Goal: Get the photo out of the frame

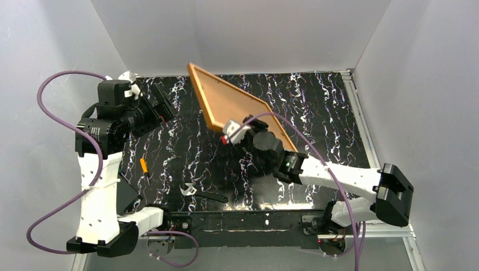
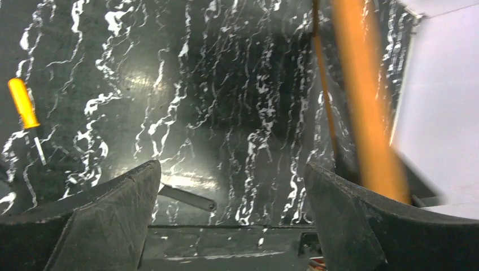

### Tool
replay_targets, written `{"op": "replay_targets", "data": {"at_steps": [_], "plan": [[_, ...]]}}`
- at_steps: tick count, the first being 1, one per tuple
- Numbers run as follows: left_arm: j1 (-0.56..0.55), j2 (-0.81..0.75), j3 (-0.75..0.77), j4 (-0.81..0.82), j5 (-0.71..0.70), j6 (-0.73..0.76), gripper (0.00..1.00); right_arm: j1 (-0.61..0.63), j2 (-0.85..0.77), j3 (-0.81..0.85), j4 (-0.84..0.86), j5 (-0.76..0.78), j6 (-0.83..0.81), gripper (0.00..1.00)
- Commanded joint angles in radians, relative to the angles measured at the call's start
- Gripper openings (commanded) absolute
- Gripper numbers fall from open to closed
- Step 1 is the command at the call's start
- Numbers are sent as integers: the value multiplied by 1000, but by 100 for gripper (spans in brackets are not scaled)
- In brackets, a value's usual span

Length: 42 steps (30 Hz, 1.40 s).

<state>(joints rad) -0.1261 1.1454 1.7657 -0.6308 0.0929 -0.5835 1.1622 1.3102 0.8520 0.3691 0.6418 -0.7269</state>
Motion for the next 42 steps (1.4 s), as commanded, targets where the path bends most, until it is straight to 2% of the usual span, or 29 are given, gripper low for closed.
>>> {"op": "replay_targets", "data": {"at_steps": [1, 7, 17, 19, 21, 24, 26, 31, 39, 42], "plan": [[5, 9, -33, -105, -77, 70, 98, -67, -26, 261, -138, 66, 359, 1], [4, 4, -64, -91, -52, 58, 98, -199, 46, 593, -527, 9, 603, 1], [4, 1, -116, -68, -4, 26, 98, -539, 465, 1460, -1216, -277, 996, 1], [4, 1, -124, -61, 12, 15, 98, -619, 524, 1562, -1291, -380, 1077, 1], [3, 6, -130, -53, 31, 7, 98, -711, 526, 1545, -1296, -521, 1189, 1], [3, 16, -137, -47, 50, -2, 98, -831, 490, 1413, -1212, -723, 1331, 1], [3, 21, -141, -41, 65, -8, 98, -895, 499, 1394, -1217, -785, 1380, 1], [3, 30, -146, -37, 78, -13, 98, -994, 503, 1327, -1225, -852, 1403, 1], [3, 53, -157, -20, 113, -31, 98, -1121, 316, 917, -1069, -868, 1489, 1], [3, 64, -153, -17, 123, -35, 98, -1151, 282, 793, -1023, -919, 1508, 1]]}}
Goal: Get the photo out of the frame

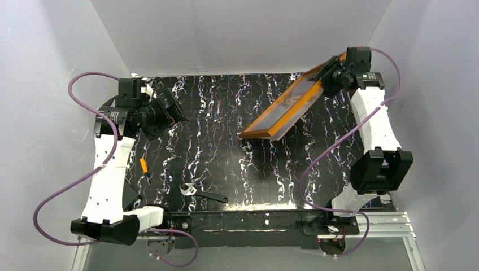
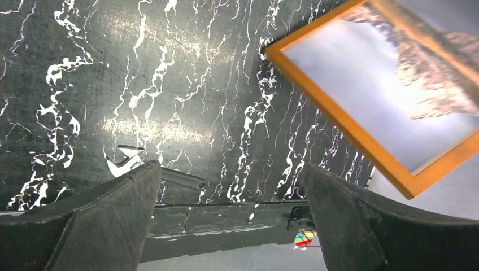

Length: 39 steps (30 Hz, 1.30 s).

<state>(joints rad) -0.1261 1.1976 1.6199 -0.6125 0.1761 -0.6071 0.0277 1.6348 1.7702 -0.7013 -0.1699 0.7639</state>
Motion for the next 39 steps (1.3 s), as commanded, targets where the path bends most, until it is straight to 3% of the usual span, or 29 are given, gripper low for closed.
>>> {"op": "replay_targets", "data": {"at_steps": [1, 8, 12, 24, 29, 34, 39], "plan": [[3, 14, -9, -34, 45, -14, 98, -31, -55, -161, 61, -120, 25, 1], [3, 13, -50, -14, 74, -27, 98, -56, -175, -498, 295, -114, 104, 1], [2, 8, -83, 1, 98, -38, 98, -57, -215, -705, 540, -97, 153, 1], [-14, -20, -200, 53, 154, -48, 98, -77, -104, -918, 965, -171, 60, 1], [-52, -24, -274, 97, 181, -63, 98, -159, -42, -879, 977, -277, -13, 1], [-87, -19, -339, 143, 195, -82, 98, -218, 49, -784, 866, -454, -143, 1], [-131, -9, -368, 171, 193, -90, 98, -312, 69, -753, 764, -483, -247, 1]]}}
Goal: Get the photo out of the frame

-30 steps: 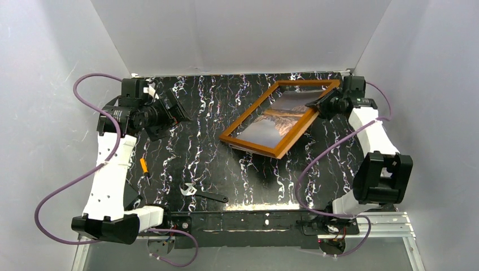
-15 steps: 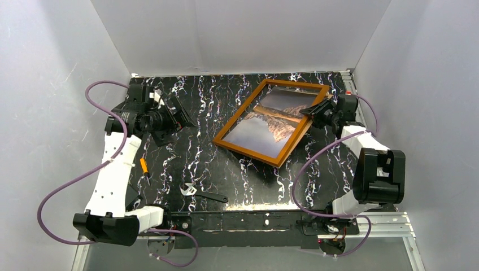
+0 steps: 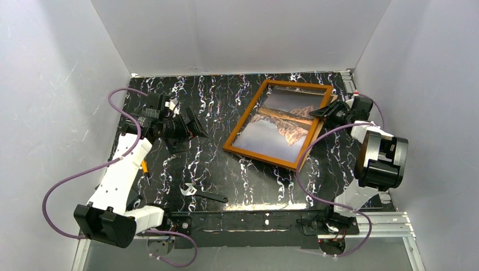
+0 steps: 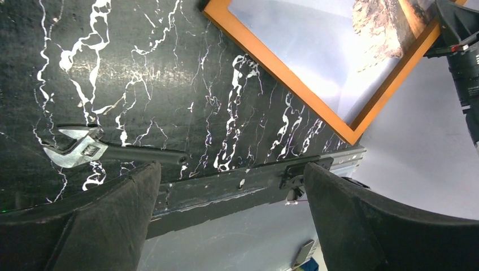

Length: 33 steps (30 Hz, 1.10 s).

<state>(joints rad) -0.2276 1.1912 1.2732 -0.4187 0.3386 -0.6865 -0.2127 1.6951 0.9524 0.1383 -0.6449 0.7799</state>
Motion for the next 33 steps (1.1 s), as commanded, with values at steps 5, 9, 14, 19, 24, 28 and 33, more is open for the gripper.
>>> {"op": "replay_targets", "data": {"at_steps": [5, 9, 14, 19, 24, 28, 33], "plan": [[-67, 15, -34, -5, 27, -10, 98, -105, 94, 211, -336, -23, -430, 1], [-106, 20, -47, -5, 18, 2, 98, -118, 125, 257, -437, 25, -515, 1], [-143, 36, -74, 4, 18, 2, 98, -129, 160, 296, -549, 172, -558, 29], [-156, 51, -77, 22, 12, 12, 98, -116, 81, 267, -588, 486, -526, 75], [-157, 78, -54, 28, 19, 28, 98, -108, 20, 269, -643, 576, -524, 82], [-159, 88, -41, 36, 28, 30, 98, -104, -13, 277, -683, 585, -531, 84], [-163, 101, -44, 49, 21, 45, 98, 7, -71, 255, -702, 680, -423, 83]]}}
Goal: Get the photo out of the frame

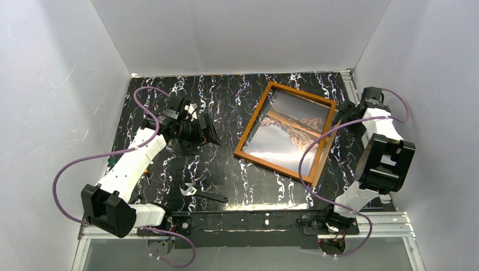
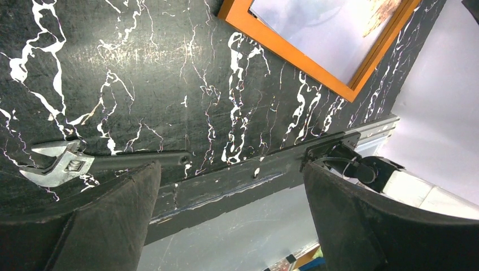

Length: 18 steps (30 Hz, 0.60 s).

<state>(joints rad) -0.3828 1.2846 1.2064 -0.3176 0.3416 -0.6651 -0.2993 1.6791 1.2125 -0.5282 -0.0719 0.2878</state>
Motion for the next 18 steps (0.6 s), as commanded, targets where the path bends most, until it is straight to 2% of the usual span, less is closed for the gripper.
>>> {"op": "replay_targets", "data": {"at_steps": [1, 5, 7, 8, 10, 11, 18], "plan": [[-9, 16, 22, -45, 23, 25, 98, 130, -58, -8, -52, 158, 109, 80], [-29, 48, 16, -33, 46, 46, 98, 262, -53, -11, -114, 310, 197, 68], [-34, 54, 7, -30, 60, 69, 98, 291, -45, -23, -126, 370, 227, 68], [-34, 51, 0, -28, 63, 82, 98, 298, -41, -32, -123, 375, 233, 67], [-34, 44, -6, -30, 61, 116, 98, 299, -29, -50, -115, 357, 231, 57], [-34, 40, -9, -30, 58, 135, 98, 298, -23, -58, -114, 352, 231, 55], [-37, 18, -66, -37, 22, 237, 98, 365, 28, -110, -88, 381, 218, 57]]}}
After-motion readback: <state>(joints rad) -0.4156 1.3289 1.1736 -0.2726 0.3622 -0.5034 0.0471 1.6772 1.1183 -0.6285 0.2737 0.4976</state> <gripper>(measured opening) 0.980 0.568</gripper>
